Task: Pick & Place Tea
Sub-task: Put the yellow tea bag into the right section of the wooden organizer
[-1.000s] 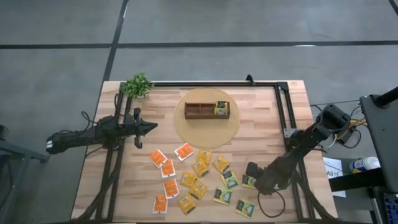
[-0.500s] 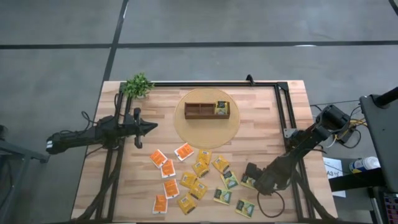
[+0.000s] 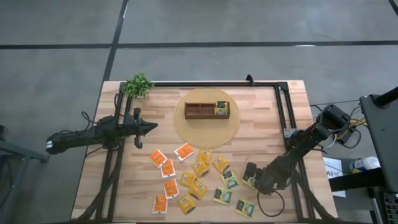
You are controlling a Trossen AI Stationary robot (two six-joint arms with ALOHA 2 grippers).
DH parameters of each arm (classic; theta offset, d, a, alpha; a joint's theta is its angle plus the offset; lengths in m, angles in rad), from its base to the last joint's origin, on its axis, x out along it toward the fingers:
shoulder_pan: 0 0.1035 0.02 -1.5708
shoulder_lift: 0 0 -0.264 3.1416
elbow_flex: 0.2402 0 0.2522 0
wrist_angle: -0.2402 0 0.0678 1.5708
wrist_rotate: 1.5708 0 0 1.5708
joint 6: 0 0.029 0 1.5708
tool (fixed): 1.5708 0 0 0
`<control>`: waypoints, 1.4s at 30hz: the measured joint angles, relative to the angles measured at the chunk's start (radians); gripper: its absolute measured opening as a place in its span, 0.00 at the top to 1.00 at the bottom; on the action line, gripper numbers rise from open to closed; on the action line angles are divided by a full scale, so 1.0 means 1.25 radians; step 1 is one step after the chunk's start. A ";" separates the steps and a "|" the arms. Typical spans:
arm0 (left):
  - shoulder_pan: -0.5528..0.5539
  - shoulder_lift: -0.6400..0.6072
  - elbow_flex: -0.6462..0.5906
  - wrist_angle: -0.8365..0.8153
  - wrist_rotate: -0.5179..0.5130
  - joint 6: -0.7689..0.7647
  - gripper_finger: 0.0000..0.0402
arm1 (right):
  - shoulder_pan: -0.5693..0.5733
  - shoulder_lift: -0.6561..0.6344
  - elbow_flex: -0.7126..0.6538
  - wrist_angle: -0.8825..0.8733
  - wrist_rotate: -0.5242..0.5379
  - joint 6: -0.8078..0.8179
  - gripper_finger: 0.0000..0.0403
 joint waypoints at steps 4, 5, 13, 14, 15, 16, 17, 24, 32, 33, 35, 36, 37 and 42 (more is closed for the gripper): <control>0.000 0.000 0.000 0.000 0.000 0.000 1.00 | 0.000 -0.011 -0.002 -0.004 -0.001 0.000 0.97; 0.000 0.000 0.000 0.000 0.000 0.000 1.00 | 0.000 -0.015 -0.003 -0.007 0.000 0.000 0.97; 0.000 0.000 0.000 0.000 0.000 0.000 1.00 | -0.010 -0.063 0.015 -0.097 0.117 0.009 0.98; 0.000 0.000 0.000 0.000 0.000 0.000 1.00 | -0.017 -0.071 0.019 -0.112 0.127 0.012 0.98; 0.000 0.000 0.000 0.000 0.000 0.000 1.00 | -0.025 -0.080 0.026 -0.120 0.140 0.020 0.98; 0.000 0.000 0.000 0.000 0.000 0.000 1.00 | -0.034 -0.088 0.034 -0.124 0.155 0.031 0.98; 0.000 0.000 0.000 0.000 0.000 0.000 1.00 | -0.043 -0.095 0.043 -0.131 0.167 0.042 0.98; 0.000 0.000 0.000 0.000 0.000 0.000 1.00 | -0.141 -0.112 0.150 -0.204 0.253 0.104 0.98; 0.000 0.000 0.000 0.000 0.000 0.000 1.00 | -0.297 -0.106 0.305 -0.266 0.373 0.136 0.98; 0.000 0.000 0.000 0.000 0.000 0.000 1.00 | -0.323 -0.106 0.322 -0.264 0.379 0.139 0.98; 0.000 0.000 0.000 0.000 0.000 0.000 1.00 | -0.373 -0.106 0.348 -0.262 0.393 0.142 0.98; 0.000 0.000 0.000 0.000 0.000 0.000 1.00 | -0.401 -0.106 0.360 -0.265 0.395 0.140 0.98; 0.000 0.000 0.000 0.000 0.000 0.000 1.00 | -0.428 -0.106 0.372 -0.263 0.395 0.137 0.98; 0.000 0.000 0.000 0.000 0.000 0.000 1.00 | -0.568 -0.106 0.383 -0.191 0.395 0.066 0.98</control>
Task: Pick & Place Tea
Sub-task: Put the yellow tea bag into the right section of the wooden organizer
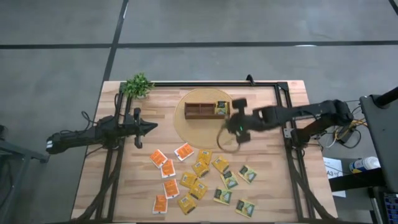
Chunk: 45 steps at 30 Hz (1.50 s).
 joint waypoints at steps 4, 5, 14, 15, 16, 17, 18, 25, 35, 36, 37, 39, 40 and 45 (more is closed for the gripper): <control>0.000 0.000 0.000 0.000 0.000 0.000 1.00 | -0.096 0.007 -0.015 0.079 0.000 -0.073 0.98; 0.000 0.000 0.000 0.000 0.000 0.000 1.00 | -0.114 0.012 -0.018 0.099 0.000 -0.089 0.98; 0.000 0.000 0.000 0.000 0.000 0.000 1.00 | -0.211 0.090 -0.023 0.166 -0.016 -0.189 0.98; 0.000 0.000 0.000 0.000 0.000 0.000 1.00 | -0.216 0.100 -0.019 0.168 -0.023 -0.191 0.98; 0.000 0.000 0.000 0.000 0.000 0.000 1.00 | -0.220 0.112 -0.017 0.172 -0.027 -0.191 0.98; 0.000 0.000 0.000 0.000 0.000 0.000 1.00 | -0.222 0.123 -0.014 0.172 -0.028 -0.191 0.98; 0.000 0.000 0.000 0.000 0.000 0.000 1.00 | -0.223 0.133 -0.012 0.173 -0.028 -0.191 0.98; 0.000 0.000 0.000 0.000 0.000 0.000 1.00 | -0.229 0.216 0.023 0.192 -0.026 -0.191 0.98; 0.000 0.000 0.000 0.000 0.000 0.000 1.00 | -0.240 0.275 0.071 0.170 0.062 -0.188 0.98; 0.000 0.000 0.000 0.000 0.000 0.000 1.00 | -0.240 0.275 0.071 0.162 0.063 -0.188 0.98; 0.000 0.000 0.000 0.000 0.000 0.000 1.00 | -0.240 0.274 0.071 0.151 0.063 -0.188 0.98; 0.000 0.000 0.000 0.000 0.000 0.000 1.00 | -0.241 0.273 0.063 0.144 0.063 -0.185 0.98; 0.000 0.000 0.000 0.000 0.000 0.000 1.00 | -0.241 0.273 0.058 0.140 0.063 -0.181 0.98; 0.000 0.000 0.000 0.000 0.000 0.000 1.00 | -0.242 0.271 0.045 0.142 0.062 -0.174 0.98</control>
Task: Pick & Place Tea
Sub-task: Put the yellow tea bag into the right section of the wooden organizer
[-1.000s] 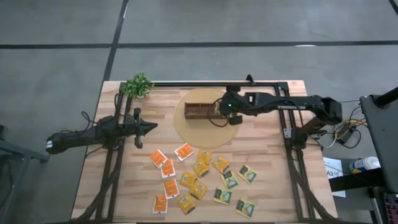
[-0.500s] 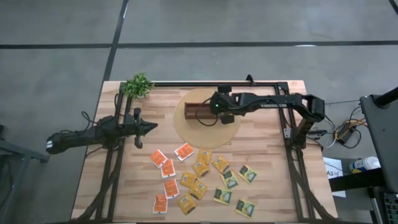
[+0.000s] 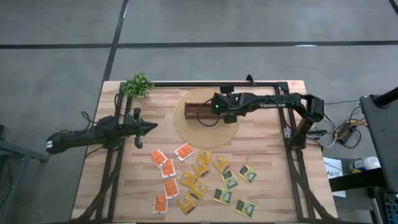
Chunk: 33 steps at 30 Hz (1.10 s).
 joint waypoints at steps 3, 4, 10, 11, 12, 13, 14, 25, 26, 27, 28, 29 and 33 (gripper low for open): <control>0.000 0.000 0.000 0.000 0.000 0.000 1.00 | 0.000 0.000 -0.013 -0.001 -0.002 0.001 0.98; 0.000 0.000 0.000 0.000 0.000 0.000 1.00 | 0.000 0.000 -0.015 0.000 -0.003 0.001 0.98; 0.000 0.000 0.000 0.000 0.000 0.000 1.00 | 0.000 0.000 -0.026 0.022 -0.018 0.001 0.98; 0.000 0.000 0.000 0.000 0.000 0.000 1.00 | 0.000 0.000 -0.026 0.029 -0.029 0.002 0.98; 0.000 0.000 0.000 0.000 0.000 0.000 1.00 | 0.000 0.000 -0.026 0.032 -0.038 0.006 0.98; 0.000 0.000 0.000 0.000 0.000 0.000 1.00 | 0.000 0.000 -0.026 0.032 -0.043 0.009 0.98; 0.000 0.000 0.000 0.000 0.000 0.000 1.00 | 0.000 0.000 -0.026 0.032 -0.043 0.010 0.98; 0.000 0.000 0.000 0.000 0.000 0.000 1.00 | -0.001 0.002 -0.034 0.037 -0.043 0.011 0.98; 0.000 0.000 0.000 0.000 0.000 0.000 1.00 | -0.001 0.002 -0.034 0.037 -0.043 0.012 0.98; 0.000 0.000 0.000 0.000 0.000 0.000 1.00 | -0.001 0.002 -0.034 0.038 -0.043 0.013 0.98; 0.000 0.000 0.000 0.000 0.000 0.000 1.00 | -0.001 0.002 -0.035 0.039 -0.043 0.013 0.98; 0.000 0.000 0.000 0.000 0.000 0.000 1.00 | -0.001 0.002 -0.036 0.038 -0.043 0.013 0.98; 0.000 0.000 0.000 0.000 0.000 0.000 1.00 | 0.000 0.002 -0.043 0.038 -0.042 0.014 0.98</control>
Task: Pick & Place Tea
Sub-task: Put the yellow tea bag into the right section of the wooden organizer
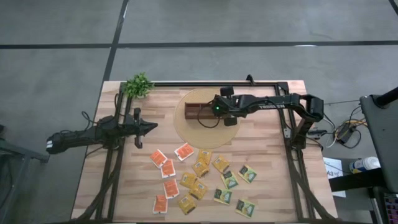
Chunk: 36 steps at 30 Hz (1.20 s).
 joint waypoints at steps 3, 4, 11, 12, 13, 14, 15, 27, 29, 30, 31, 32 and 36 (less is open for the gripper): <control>0.000 0.000 0.000 0.000 0.000 0.000 1.00 | 0.000 0.000 -0.009 -0.001 0.016 0.014 0.98; 0.000 0.000 0.000 0.000 0.000 0.000 1.00 | 0.000 0.000 -0.012 -0.001 0.018 0.017 0.98; 0.000 0.000 0.000 0.000 0.000 0.000 1.00 | -0.001 0.000 -0.029 0.003 0.019 0.024 0.88; 0.000 0.000 0.000 0.000 0.000 0.000 1.00 | -0.001 0.000 -0.030 0.003 0.019 0.025 0.86; 0.000 0.000 0.000 0.000 0.000 0.000 1.00 | -0.001 0.000 -0.031 0.003 0.019 0.026 0.84; 0.000 0.000 0.000 0.000 0.000 0.000 1.00 | -0.001 0.000 -0.032 0.003 0.019 0.026 0.82; 0.000 0.000 0.000 0.000 0.000 0.000 1.00 | -0.001 0.000 -0.032 0.003 0.019 0.026 0.80; 0.000 0.000 0.000 0.000 0.000 0.000 1.00 | 0.001 -0.005 -0.023 0.001 0.102 -0.008 0.69; 0.000 0.000 0.000 0.000 0.000 0.000 1.00 | 0.001 -0.012 -0.016 0.001 0.126 -0.010 0.69; 0.000 0.000 0.000 0.000 0.000 0.000 1.00 | 0.000 -0.018 -0.013 -0.001 0.130 -0.010 0.69; 0.000 0.000 0.000 0.000 0.000 0.000 1.00 | -0.001 -0.026 -0.009 -0.003 0.130 -0.010 0.68; 0.000 0.000 0.000 0.000 0.000 0.000 1.00 | -0.001 -0.034 -0.005 -0.002 0.130 -0.011 0.68; 0.000 0.000 0.000 0.000 0.000 0.000 1.00 | -0.002 -0.079 0.007 -0.002 0.131 -0.024 0.69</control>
